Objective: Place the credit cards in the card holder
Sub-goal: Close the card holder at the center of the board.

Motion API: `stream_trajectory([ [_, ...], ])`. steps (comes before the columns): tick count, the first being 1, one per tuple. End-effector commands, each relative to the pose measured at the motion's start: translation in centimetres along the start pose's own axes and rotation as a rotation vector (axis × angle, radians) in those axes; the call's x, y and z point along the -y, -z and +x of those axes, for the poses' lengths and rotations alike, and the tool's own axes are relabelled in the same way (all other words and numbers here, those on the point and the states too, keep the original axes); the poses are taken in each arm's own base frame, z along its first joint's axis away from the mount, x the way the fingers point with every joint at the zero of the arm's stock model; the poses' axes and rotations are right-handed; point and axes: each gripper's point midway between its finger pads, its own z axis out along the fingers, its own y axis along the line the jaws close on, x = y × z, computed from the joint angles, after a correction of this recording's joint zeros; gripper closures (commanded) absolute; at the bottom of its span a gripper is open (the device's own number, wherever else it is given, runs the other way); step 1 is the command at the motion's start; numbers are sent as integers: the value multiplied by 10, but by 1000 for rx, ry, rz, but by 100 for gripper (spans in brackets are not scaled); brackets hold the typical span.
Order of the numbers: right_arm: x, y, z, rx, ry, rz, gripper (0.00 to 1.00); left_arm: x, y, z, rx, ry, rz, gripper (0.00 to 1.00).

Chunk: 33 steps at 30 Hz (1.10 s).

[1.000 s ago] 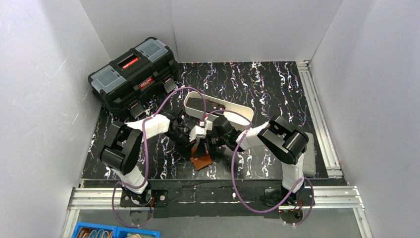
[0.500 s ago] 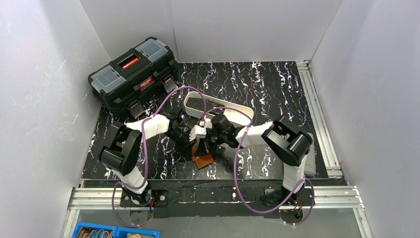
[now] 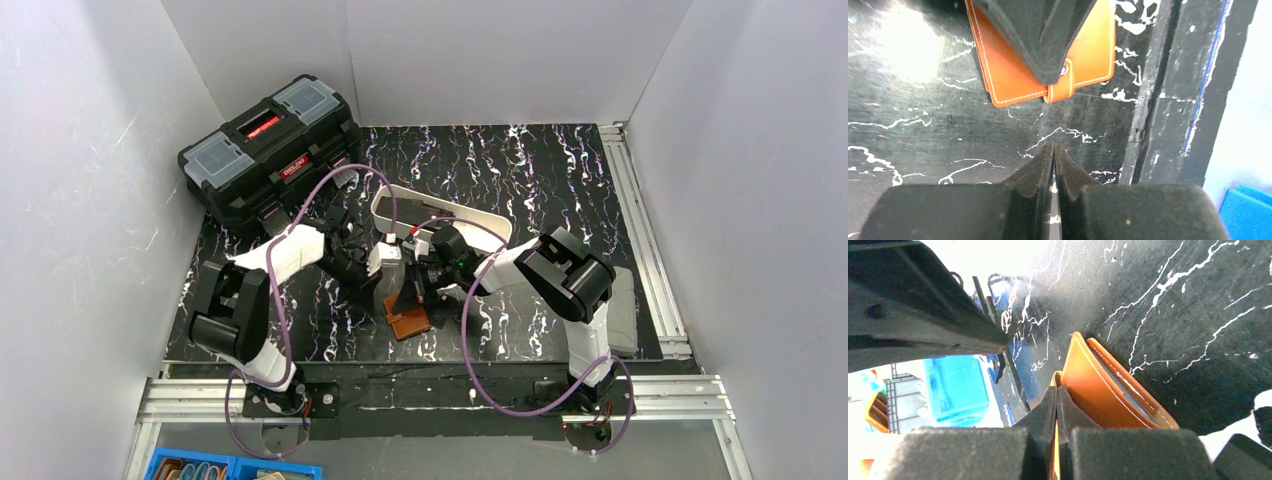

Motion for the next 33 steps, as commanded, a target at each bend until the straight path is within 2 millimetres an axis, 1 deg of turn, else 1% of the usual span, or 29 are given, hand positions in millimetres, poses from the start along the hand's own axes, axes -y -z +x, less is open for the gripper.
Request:
stream_trajectory([
  [1, 61, -1, 19, -10, -79, 191, 99, 27, 19, -34, 119, -54, 48, 95],
  [3, 62, 0, 21, -9, -82, 199, 99, 27, 11, -38, 121, -71, 54, 96],
  [5, 64, 1, 23, -12, -84, 204, 99, 30, -2, -40, 111, -95, 65, 97],
  [7, 65, 2, 25, -13, -87, 208, 99, 31, -13, -37, 89, -136, 68, 97],
  [10, 66, 4, 26, -7, -90, 209, 99, 28, -27, -27, 34, -169, 69, 97],
  [12, 67, 5, 27, -4, -90, 208, 99, 24, -33, -20, -6, -198, 60, 98],
  [14, 67, 5, 27, -6, -92, 204, 99, 21, -37, -17, -21, -205, 53, 98],
  [17, 67, 4, 26, -13, -87, 198, 98, 8, -42, -18, -48, -204, -3, 99],
  [21, 63, 7, 25, -1, -82, 198, 89, -7, -48, -17, -88, -202, -67, 100],
  [24, 59, 10, 25, 10, -81, 197, 76, -20, -54, -16, -143, -203, -144, 100],
  [26, 56, 12, 24, 16, -75, 187, 69, -25, -57, -15, -167, -199, -165, 100],
  [29, 54, 18, 22, 43, -77, 189, 63, -21, -56, -18, -166, -191, -154, 100],
  [33, 50, 34, 15, 113, -95, 180, 59, -15, -54, -19, -157, -168, -141, 100],
])
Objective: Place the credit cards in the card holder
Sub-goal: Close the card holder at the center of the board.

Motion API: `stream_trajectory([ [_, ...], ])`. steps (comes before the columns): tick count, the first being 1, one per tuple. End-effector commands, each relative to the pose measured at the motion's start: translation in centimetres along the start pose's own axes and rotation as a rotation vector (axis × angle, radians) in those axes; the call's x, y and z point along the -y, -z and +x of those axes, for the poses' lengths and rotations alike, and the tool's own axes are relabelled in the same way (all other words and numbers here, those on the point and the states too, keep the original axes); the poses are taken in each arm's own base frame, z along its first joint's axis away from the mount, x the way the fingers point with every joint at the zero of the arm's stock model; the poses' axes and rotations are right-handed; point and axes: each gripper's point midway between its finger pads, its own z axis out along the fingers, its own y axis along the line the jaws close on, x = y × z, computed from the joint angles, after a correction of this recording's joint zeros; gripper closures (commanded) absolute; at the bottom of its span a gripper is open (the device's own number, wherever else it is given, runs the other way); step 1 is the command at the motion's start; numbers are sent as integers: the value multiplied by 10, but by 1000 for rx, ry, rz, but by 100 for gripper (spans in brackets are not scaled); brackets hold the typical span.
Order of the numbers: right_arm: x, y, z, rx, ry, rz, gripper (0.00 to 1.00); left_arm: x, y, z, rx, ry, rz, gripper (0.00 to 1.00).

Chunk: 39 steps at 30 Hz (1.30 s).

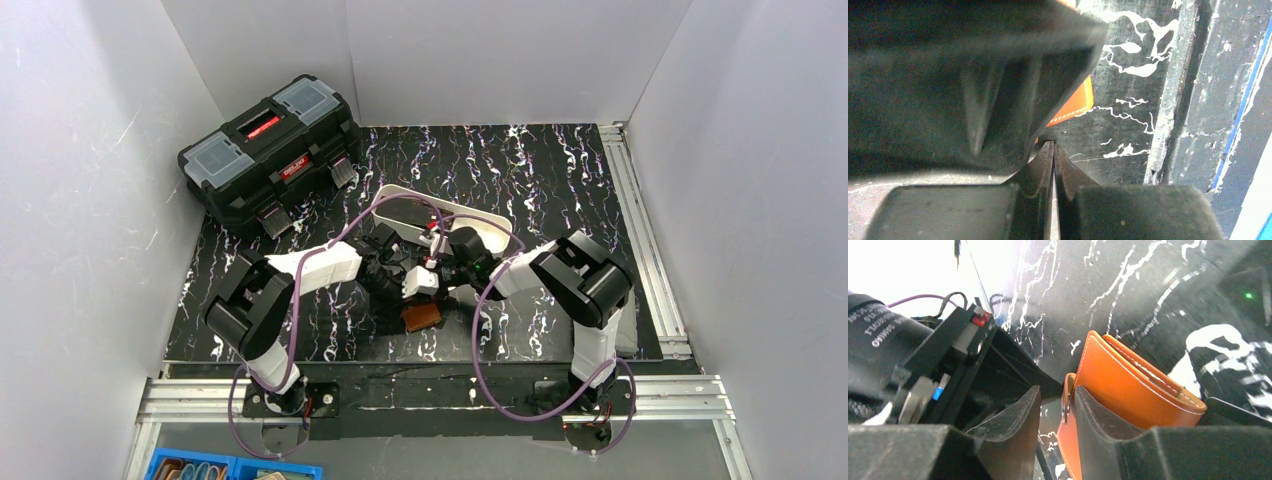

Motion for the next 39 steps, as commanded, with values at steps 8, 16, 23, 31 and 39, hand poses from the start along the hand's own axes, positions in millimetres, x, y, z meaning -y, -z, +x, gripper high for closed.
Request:
stream_trajectory([
  [8, 39, 46, 8, 85, -90, 204, 58, -14, 23, 2, -27, 29, -88, 100],
  [16, 20, 65, -17, 148, -59, 195, 58, -4, 33, -7, 26, 14, -91, 100],
  [23, 8, 93, -46, 230, 46, 295, 54, 5, 40, 0, 20, -7, -96, 100],
  [31, 55, 107, -27, 226, -33, 519, 54, -1, 38, -13, 77, -40, -98, 100],
  [39, 67, 97, -17, 191, -62, 507, 56, -12, 22, -29, 124, -159, -76, 100],
])
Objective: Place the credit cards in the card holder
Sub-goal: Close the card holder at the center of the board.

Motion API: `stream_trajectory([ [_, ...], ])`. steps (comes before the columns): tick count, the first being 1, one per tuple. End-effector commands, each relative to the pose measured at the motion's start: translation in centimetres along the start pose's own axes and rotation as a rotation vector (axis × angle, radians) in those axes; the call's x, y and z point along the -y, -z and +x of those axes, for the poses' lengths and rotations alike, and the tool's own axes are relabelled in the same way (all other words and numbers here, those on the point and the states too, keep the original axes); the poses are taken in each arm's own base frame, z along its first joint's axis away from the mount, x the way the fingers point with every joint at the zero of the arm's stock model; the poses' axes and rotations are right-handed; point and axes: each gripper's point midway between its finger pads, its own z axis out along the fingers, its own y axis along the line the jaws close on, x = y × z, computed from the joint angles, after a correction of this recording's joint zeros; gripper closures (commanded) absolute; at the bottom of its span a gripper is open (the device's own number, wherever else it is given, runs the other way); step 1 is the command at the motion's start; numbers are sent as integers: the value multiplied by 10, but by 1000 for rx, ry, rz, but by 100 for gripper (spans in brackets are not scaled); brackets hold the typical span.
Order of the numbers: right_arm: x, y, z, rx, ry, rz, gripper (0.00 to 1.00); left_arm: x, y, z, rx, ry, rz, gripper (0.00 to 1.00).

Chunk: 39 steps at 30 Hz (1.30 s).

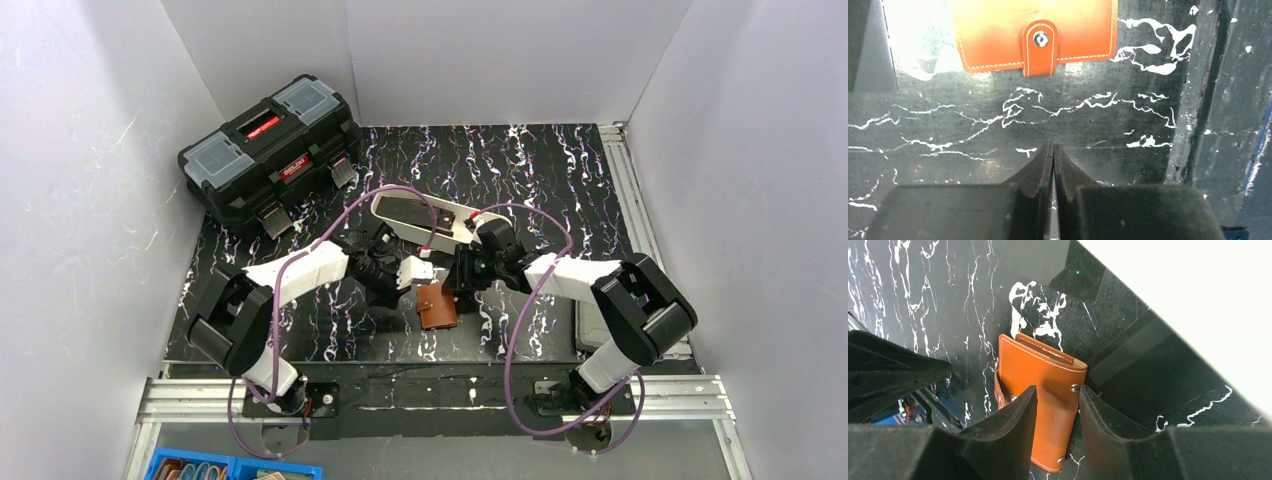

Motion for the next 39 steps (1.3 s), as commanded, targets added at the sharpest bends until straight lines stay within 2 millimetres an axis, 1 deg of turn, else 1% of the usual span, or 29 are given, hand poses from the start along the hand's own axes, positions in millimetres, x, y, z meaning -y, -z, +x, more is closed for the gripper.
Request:
stream_trajectory([
  [1, 8, -5, 6, -12, -10, 13, 56, 1, -10, -13, 57, -100, 41, 100],
  [3, 9, -5, 12, -23, -16, 3, 57, 1, -15, -15, 49, -114, 51, 100],
  [7, 9, -7, 21, -40, -28, -18, 57, 2, -17, -24, 60, -118, 60, 100],
  [11, -2, -10, 28, -55, -27, -62, 58, 10, -20, -26, 46, -132, 77, 100],
  [14, -9, -14, 32, -68, -21, -74, 58, 8, -24, -22, 16, -138, 69, 100],
  [17, -14, -16, 33, -67, -18, -82, 59, 3, -26, -16, -15, -145, 54, 100],
  [20, -18, -18, 32, -70, -10, -87, 60, 2, -27, -14, -27, -147, 55, 100],
  [29, -33, -23, 34, -77, 13, -104, 63, -1, -27, -21, -5, -153, 46, 100],
  [35, -39, -26, 36, -83, 25, -100, 64, 3, -27, -29, 9, -142, 52, 100],
  [39, -39, -27, 36, -84, 25, -91, 64, 11, -27, -32, 11, -139, 75, 100],
])
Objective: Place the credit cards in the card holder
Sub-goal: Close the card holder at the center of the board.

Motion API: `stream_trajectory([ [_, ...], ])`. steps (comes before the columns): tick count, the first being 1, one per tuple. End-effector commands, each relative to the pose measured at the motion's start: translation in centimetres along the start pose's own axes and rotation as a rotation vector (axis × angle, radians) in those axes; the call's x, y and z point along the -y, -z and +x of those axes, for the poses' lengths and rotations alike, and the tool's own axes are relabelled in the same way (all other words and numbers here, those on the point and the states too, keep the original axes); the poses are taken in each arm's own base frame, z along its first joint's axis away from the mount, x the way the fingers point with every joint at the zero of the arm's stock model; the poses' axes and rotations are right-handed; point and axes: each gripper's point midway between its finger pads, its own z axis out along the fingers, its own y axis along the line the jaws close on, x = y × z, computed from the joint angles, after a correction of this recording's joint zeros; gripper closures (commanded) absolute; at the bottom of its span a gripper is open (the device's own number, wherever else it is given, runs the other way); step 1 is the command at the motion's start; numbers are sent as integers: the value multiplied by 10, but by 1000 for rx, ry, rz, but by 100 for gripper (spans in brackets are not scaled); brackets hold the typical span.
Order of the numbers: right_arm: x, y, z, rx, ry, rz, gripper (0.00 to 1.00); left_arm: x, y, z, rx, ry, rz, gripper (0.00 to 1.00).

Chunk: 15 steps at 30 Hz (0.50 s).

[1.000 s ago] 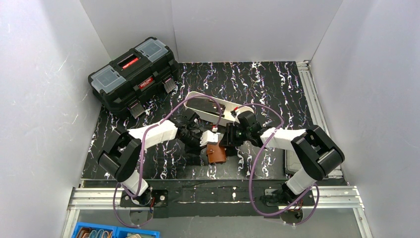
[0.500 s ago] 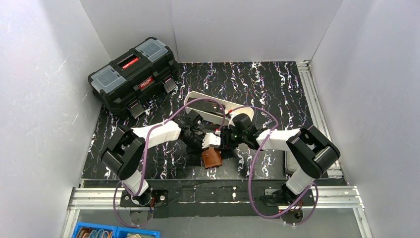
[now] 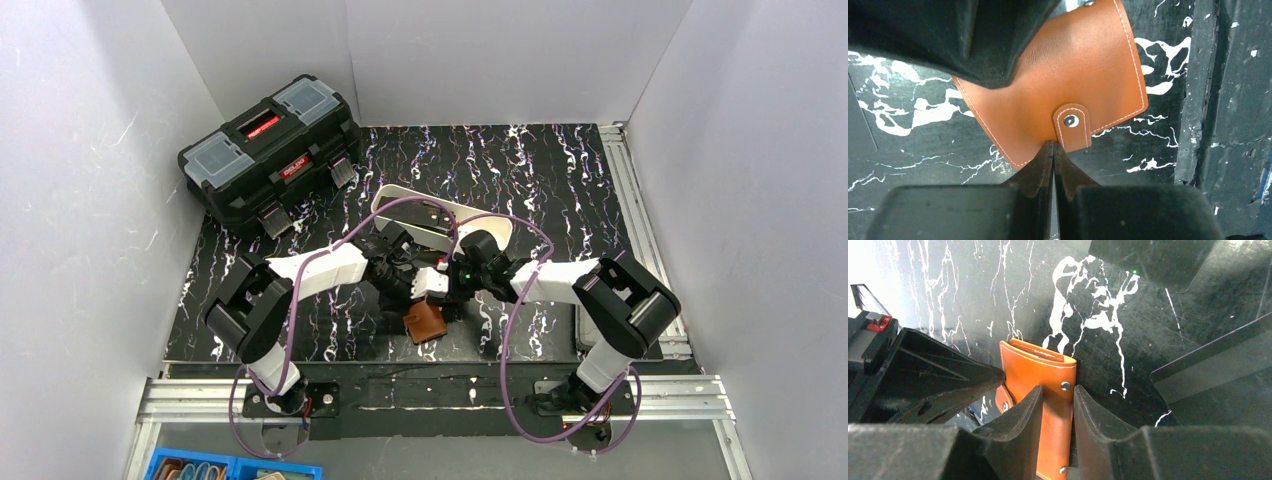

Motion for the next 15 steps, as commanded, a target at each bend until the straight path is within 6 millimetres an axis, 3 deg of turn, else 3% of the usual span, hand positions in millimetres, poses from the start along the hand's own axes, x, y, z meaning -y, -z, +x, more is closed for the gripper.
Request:
stream_trajectory([
  [1, -4, -5, 3, -26, 1, 9, 64, 6, 4, -21, 50, -25, 20, 100],
  [11, -2, -6, 6, -34, 1, 18, 65, 7, 4, -21, 37, -11, 17, 100],
  [15, 0, -6, 7, -35, 4, 27, 65, 0, 16, -14, -2, 10, -25, 100],
])
